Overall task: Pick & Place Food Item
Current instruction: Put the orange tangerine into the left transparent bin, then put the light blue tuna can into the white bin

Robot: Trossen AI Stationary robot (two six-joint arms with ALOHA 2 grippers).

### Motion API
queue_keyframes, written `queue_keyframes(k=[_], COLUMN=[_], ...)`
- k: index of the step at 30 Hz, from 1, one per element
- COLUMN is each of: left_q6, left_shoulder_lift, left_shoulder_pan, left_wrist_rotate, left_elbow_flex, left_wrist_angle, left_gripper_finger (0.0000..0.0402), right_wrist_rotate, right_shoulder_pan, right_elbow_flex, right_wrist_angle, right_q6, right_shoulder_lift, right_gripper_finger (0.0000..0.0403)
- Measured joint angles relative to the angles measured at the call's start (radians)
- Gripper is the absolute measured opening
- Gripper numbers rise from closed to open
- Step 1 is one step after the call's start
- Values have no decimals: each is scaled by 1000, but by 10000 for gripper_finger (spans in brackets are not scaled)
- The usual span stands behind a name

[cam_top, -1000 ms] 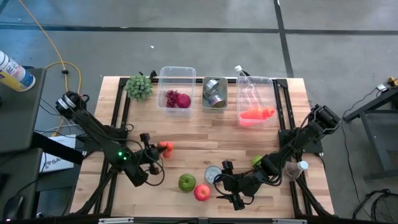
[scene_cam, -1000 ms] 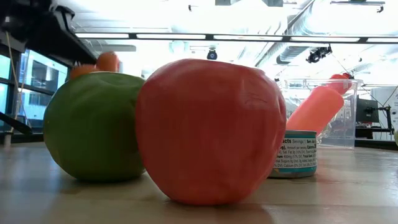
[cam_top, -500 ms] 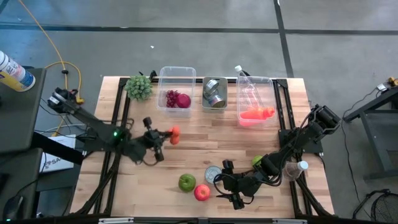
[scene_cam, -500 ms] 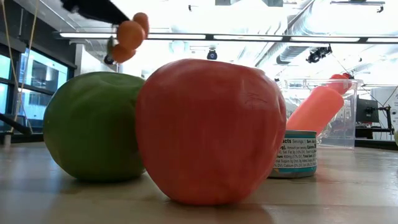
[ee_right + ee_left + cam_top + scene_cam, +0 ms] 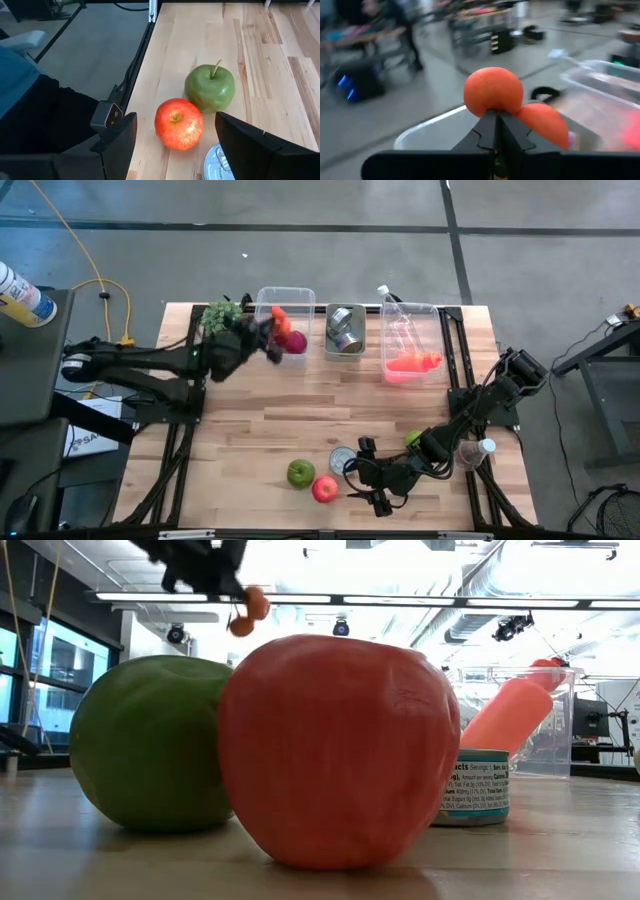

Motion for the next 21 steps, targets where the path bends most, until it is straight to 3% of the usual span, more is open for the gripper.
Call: queue_keyframes(k=[3, 5, 7, 12, 16, 21], left_q6=[-114, -119, -91, -22, -139, -114], left_shoulder_lift=[33, 60, 82, 128, 155, 166], left_shoulder_pan=[92, 134, 156, 159, 158, 150], left_wrist_rotate=[87, 205, 259, 230, 181, 175], left_elbow_flex=[-1, -1, -1, -1, -1, -1], left_wrist_angle=[-44, -35, -19, -17, -24, -17], left_gripper_finger=[12, 18, 22, 49, 106, 175], right_wrist_rotate=[0, 0, 0, 0, 0, 0], right_shoulder_pan=[0, 0, 0, 0, 1, 0], right_elbow_flex=[0, 0, 0, 0, 0, 0], right_wrist_angle=[-6, -13, -19, -23, -23, -24], right_q6=[-13, -18, -18, -13, -11, -11], right_shoulder_lift=[0, 0, 0, 0, 0, 0], right_gripper_finger=[258, 258, 258, 258, 258, 258])
